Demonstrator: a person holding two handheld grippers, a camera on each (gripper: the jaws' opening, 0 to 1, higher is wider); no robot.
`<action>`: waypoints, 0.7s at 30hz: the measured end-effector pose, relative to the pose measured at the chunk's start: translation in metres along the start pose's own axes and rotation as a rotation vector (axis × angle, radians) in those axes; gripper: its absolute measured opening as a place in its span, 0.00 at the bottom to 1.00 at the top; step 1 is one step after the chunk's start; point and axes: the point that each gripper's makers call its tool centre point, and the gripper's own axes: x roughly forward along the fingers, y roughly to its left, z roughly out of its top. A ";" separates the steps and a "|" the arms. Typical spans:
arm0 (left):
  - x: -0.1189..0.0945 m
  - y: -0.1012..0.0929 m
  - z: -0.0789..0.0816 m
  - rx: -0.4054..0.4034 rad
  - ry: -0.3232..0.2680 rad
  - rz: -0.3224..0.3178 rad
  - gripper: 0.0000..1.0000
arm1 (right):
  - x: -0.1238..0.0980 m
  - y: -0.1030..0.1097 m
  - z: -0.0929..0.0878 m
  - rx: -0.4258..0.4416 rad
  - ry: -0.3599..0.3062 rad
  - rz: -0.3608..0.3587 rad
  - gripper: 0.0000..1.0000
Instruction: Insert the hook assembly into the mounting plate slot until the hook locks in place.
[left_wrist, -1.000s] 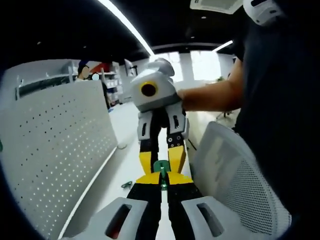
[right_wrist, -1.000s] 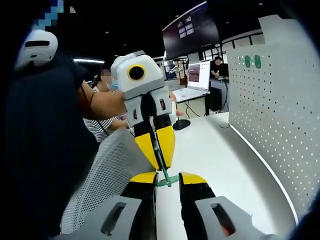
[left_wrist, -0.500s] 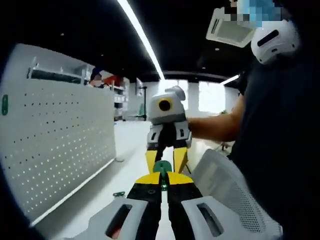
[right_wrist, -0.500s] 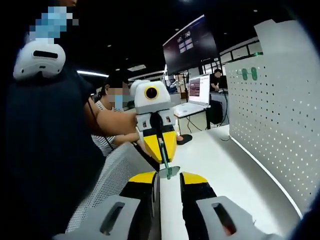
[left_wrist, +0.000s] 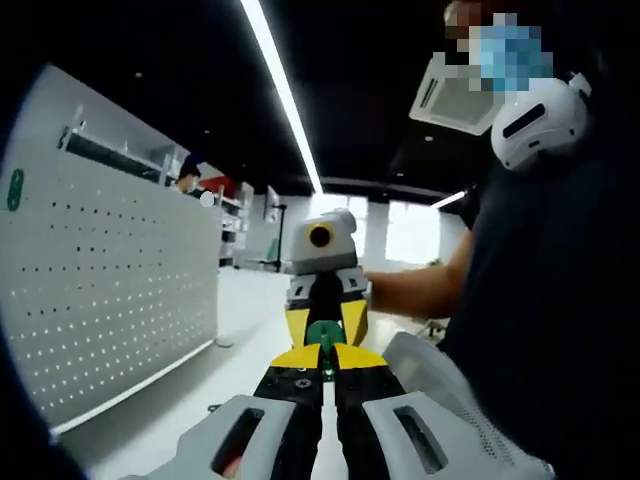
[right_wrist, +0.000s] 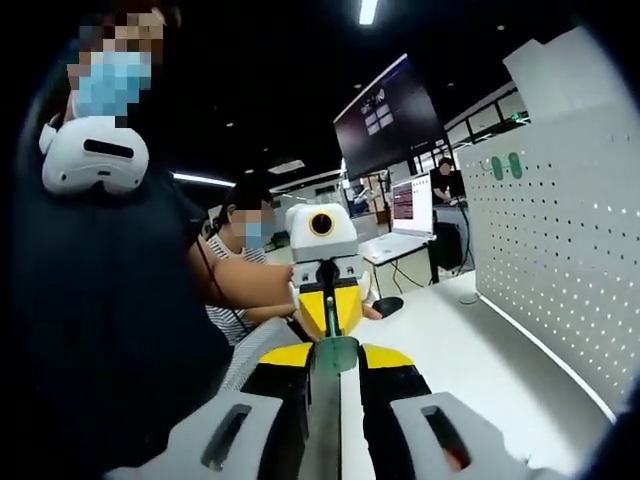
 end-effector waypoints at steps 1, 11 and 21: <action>0.000 0.000 0.000 0.000 -0.002 -0.001 0.02 | 0.000 0.000 0.000 0.002 -0.002 0.000 0.16; 0.004 0.001 -0.003 0.029 0.033 0.013 0.03 | -0.002 -0.004 -0.001 0.007 0.000 -0.014 0.15; 0.005 0.007 -0.004 0.019 0.060 0.045 0.04 | -0.003 -0.009 -0.001 -0.003 0.001 -0.044 0.15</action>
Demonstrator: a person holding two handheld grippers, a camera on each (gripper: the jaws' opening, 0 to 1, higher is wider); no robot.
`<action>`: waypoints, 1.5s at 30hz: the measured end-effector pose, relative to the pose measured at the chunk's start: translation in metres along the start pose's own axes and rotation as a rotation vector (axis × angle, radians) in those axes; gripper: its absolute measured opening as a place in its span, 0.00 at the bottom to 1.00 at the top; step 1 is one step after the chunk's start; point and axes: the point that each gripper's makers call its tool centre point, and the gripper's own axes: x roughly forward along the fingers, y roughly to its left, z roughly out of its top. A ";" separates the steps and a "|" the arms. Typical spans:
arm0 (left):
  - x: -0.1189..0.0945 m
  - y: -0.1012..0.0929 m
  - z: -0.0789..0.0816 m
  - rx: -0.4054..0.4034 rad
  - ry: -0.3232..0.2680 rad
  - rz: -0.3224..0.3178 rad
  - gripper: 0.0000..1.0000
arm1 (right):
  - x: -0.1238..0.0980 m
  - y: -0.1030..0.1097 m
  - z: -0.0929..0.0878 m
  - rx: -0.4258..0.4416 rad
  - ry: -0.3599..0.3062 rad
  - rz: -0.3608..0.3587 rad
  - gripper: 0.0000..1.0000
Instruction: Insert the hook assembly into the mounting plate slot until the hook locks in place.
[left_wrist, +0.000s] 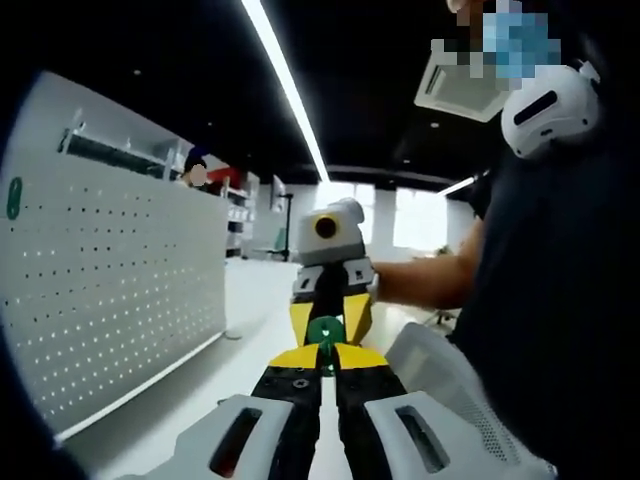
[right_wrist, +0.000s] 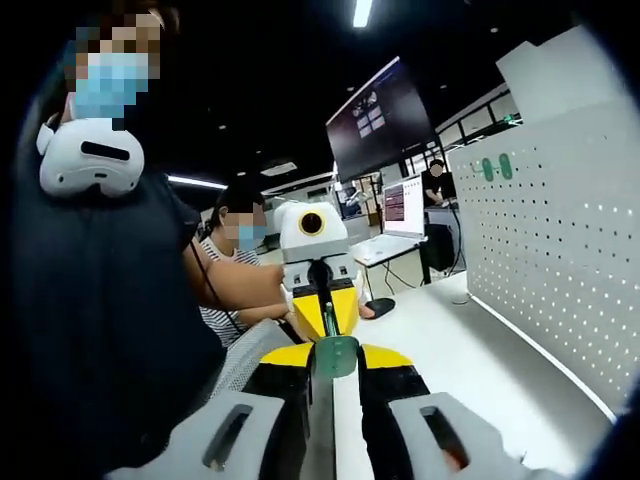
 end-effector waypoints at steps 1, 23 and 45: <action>0.000 0.000 0.000 -0.001 0.001 0.000 0.04 | 0.000 0.000 0.000 -0.001 0.001 0.000 0.15; 0.003 -0.001 -0.003 -0.011 0.021 0.004 0.03 | 0.004 0.001 0.001 -0.027 0.020 0.001 0.15; -0.008 0.010 0.001 -0.007 -0.009 0.073 0.02 | 0.001 -0.005 0.002 -0.032 0.017 -0.053 0.24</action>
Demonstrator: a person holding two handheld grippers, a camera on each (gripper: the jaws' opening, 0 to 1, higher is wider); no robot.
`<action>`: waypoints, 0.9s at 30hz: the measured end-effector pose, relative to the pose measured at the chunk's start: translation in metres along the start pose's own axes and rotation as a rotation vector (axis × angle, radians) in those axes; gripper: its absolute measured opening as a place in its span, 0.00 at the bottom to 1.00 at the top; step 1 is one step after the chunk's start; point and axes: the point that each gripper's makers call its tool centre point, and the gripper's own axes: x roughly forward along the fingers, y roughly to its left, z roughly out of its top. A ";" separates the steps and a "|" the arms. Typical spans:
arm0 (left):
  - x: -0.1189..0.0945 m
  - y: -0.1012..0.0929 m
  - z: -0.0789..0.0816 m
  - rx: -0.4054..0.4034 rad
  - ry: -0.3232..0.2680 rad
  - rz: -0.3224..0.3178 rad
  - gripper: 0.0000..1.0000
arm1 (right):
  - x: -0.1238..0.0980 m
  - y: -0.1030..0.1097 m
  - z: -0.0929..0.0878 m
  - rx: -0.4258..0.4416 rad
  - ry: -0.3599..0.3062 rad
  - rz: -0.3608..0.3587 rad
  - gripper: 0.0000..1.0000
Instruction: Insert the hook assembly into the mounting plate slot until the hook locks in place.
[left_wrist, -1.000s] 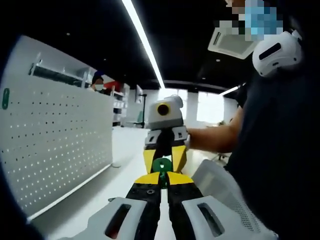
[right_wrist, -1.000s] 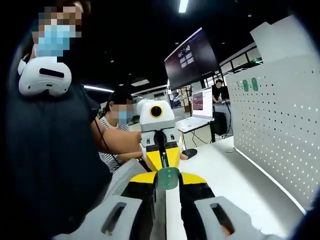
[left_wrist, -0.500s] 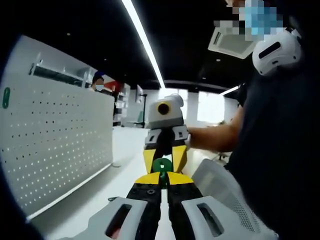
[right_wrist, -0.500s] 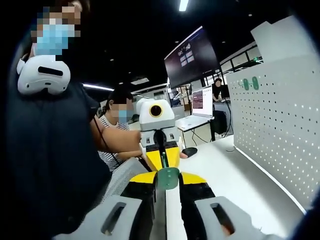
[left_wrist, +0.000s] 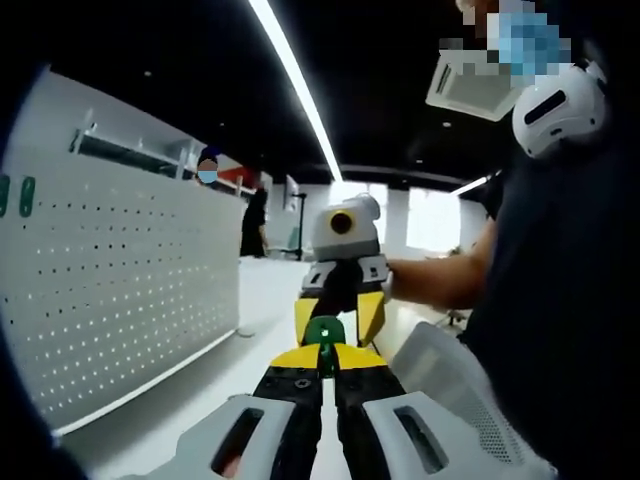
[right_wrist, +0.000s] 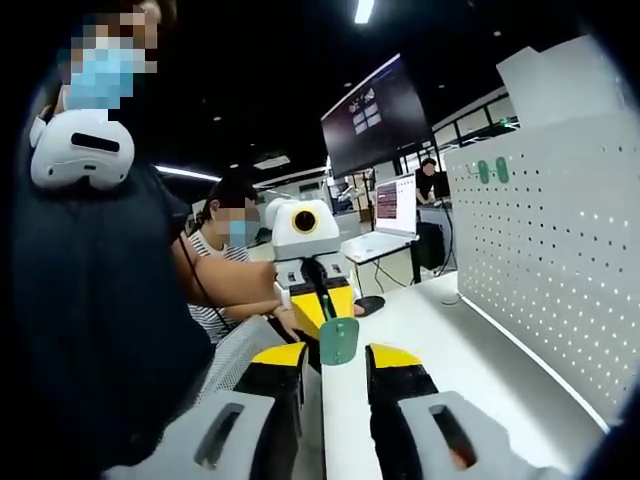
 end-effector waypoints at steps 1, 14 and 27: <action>-0.001 0.002 0.001 0.001 -0.003 0.009 0.02 | -0.001 -0.002 0.000 -0.003 -0.002 -0.010 0.25; -0.008 0.028 0.012 0.020 -0.023 0.141 0.02 | -0.008 -0.018 0.002 -0.052 -0.007 -0.104 0.32; -0.023 0.053 0.018 0.030 -0.028 0.284 0.02 | -0.014 -0.032 0.003 -0.094 -0.009 -0.211 0.37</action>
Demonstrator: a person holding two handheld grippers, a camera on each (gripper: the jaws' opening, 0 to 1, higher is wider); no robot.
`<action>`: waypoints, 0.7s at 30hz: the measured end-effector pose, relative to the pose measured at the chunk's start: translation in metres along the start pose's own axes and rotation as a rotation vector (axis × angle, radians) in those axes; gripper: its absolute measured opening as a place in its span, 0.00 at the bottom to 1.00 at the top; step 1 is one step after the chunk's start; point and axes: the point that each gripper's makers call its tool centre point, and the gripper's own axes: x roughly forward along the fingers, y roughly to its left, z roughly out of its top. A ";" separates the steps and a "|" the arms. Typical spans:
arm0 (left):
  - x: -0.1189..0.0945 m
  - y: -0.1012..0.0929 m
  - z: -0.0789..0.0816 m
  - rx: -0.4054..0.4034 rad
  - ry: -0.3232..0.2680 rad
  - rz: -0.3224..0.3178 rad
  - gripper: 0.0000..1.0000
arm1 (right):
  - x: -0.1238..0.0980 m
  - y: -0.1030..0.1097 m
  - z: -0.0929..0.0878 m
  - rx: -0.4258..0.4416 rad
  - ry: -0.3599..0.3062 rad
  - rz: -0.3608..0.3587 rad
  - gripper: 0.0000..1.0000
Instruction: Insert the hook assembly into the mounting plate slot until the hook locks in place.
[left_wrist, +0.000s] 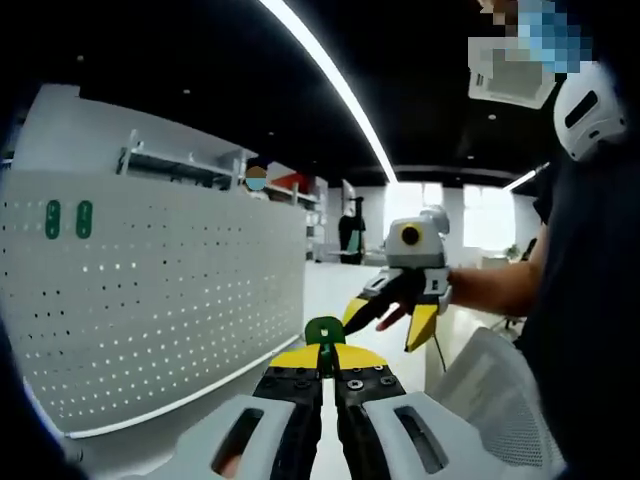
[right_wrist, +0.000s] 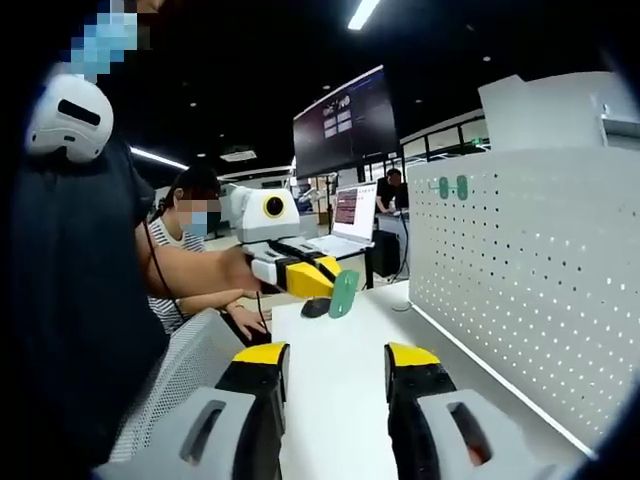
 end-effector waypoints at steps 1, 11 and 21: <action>-0.001 0.003 0.000 0.002 0.000 0.015 0.02 | -0.001 0.000 0.000 -0.002 -0.001 -0.005 0.37; -0.026 0.039 0.009 0.003 -0.023 0.167 0.02 | -0.009 -0.008 -0.002 -0.001 -0.008 -0.061 0.37; -0.052 0.087 0.026 0.005 -0.073 0.361 0.02 | -0.019 -0.020 -0.007 0.032 -0.017 -0.128 0.37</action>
